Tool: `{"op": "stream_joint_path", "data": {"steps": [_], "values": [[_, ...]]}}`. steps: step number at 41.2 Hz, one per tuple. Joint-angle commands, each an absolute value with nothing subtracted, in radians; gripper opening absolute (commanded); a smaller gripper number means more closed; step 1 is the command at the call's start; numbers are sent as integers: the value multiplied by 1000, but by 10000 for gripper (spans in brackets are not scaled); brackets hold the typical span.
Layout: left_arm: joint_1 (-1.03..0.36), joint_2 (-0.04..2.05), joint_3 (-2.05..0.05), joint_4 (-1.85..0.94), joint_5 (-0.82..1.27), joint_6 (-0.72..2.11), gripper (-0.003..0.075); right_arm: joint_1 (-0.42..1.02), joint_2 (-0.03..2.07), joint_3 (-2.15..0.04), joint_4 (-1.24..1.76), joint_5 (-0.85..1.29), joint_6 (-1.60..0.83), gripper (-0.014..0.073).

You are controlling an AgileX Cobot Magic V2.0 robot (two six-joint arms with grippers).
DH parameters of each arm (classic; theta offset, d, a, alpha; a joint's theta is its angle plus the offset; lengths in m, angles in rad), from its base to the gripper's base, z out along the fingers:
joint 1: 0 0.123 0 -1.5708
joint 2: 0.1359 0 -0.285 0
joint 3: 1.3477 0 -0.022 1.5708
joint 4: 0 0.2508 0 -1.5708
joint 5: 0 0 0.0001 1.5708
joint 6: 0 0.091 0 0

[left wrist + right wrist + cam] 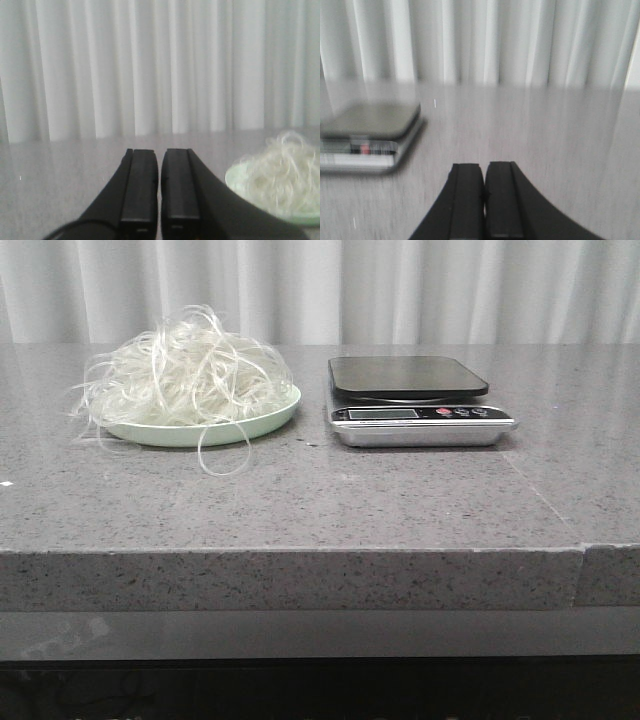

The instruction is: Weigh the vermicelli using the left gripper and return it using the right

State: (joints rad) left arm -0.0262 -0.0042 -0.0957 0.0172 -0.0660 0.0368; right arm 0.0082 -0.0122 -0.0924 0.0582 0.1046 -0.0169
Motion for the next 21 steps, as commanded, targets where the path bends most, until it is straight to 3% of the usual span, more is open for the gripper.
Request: {"op": "stream_joint_path", "data": {"steps": [1, 13, 21], "values": [[-25, -18, -240, 16, -116, 22, 146, 4, -21, -231, 60, 33, -23, 162], [-25, 165, -672, 16, 163, 22, 146, 4, 174, -589, 60, 226, -23, 162], [-25, 353, -849, 16, 388, 22, 146, 4, 370, -771, 60, 392, -23, 162]]}}
